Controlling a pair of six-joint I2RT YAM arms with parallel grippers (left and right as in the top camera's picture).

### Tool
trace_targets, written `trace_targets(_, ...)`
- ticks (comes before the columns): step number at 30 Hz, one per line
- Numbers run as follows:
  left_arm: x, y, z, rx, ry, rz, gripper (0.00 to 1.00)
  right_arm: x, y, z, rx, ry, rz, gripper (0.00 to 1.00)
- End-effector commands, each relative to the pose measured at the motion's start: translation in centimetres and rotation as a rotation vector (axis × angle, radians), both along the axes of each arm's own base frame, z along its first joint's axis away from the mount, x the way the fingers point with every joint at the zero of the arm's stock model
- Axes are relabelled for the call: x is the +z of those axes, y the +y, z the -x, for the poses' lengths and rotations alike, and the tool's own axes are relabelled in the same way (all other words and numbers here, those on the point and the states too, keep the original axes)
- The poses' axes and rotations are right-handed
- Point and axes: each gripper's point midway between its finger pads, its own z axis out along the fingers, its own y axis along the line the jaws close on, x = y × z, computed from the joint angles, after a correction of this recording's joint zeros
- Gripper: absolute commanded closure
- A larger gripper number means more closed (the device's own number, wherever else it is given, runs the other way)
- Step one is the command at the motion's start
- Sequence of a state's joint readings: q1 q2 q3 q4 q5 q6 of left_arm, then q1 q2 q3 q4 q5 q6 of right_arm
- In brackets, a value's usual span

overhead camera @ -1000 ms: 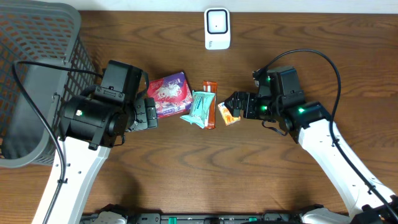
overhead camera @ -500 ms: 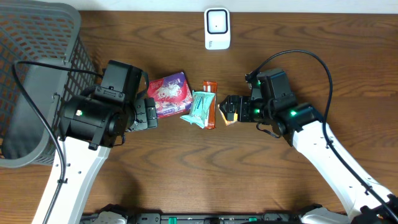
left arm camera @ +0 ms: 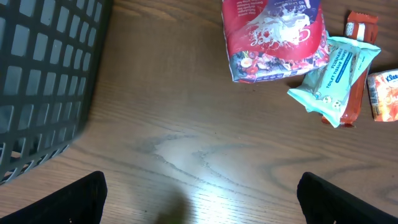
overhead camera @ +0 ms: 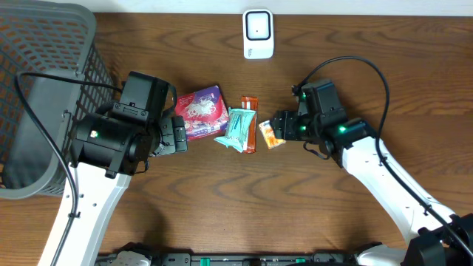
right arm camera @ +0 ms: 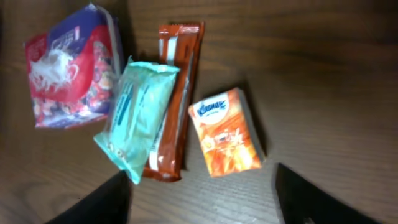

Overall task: Scan the item barcode
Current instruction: 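Lower the right gripper and grasp the orange Kleenex tissue pack, then lift the tissue pack and carry it toward the scanner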

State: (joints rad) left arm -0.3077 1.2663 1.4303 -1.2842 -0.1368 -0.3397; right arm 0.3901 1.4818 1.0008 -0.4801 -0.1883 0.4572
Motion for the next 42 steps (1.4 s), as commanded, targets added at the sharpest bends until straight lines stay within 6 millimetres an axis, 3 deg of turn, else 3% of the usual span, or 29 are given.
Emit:
trace_targets(1, -0.3, 0.2, 0.1, 0.004, 0.012, -0.008, 0.02, 0.1, -1.3, -1.2, -0.051, -0.028, 0.054, 0.43)
trace_targets(4, -0.3, 0.2, 0.1, 0.005, 0.012, -0.008, 0.02, -1.2, -1.6, -1.9, -0.070, -0.024, 0.087, 0.44)
trace_targets(13, -0.3, 0.2, 0.1, 0.005, 0.012, -0.008, 0.02, -6.3, 0.9, -4.1, -0.018, 0.022, 0.022, 0.47)
trace_targets(24, -0.3, 0.2, 0.1, 0.005, 0.012, -0.008, 0.02, -12.9, 0.5, -2.9, -0.013, 0.170, 0.066, 0.62)
trace_targets(27, -0.3, 0.2, 0.1, 0.004, 0.012, -0.008, 0.02, -13.5, 0.4, -2.5, -0.012, 0.193, 0.074, 0.84)
trace_targets(29, -0.3, 0.2, 0.1, 0.005, 0.012, -0.008, 0.02, -12.9, 0.5, -2.7, -0.011, 0.189, 0.060, 0.99)
trace_targets(33, -0.3, 0.2, 0.1, 0.005, 0.013, -0.007, 0.02, -9.7, 0.1, -4.0, -0.024, 0.165, -0.013, 0.99)
trace_targets(38, -0.3, 0.2, 0.1, 0.005, 0.012, -0.008, 0.02, -3.8, -1.4, -5.4, -0.043, 0.120, -0.155, 0.99)
trace_targets(42, -0.3, 0.2, 0.1, 0.004, 0.013, -0.008, 0.02, -0.4, -2.6, -5.3, -0.034, 0.109, -0.294, 0.99)
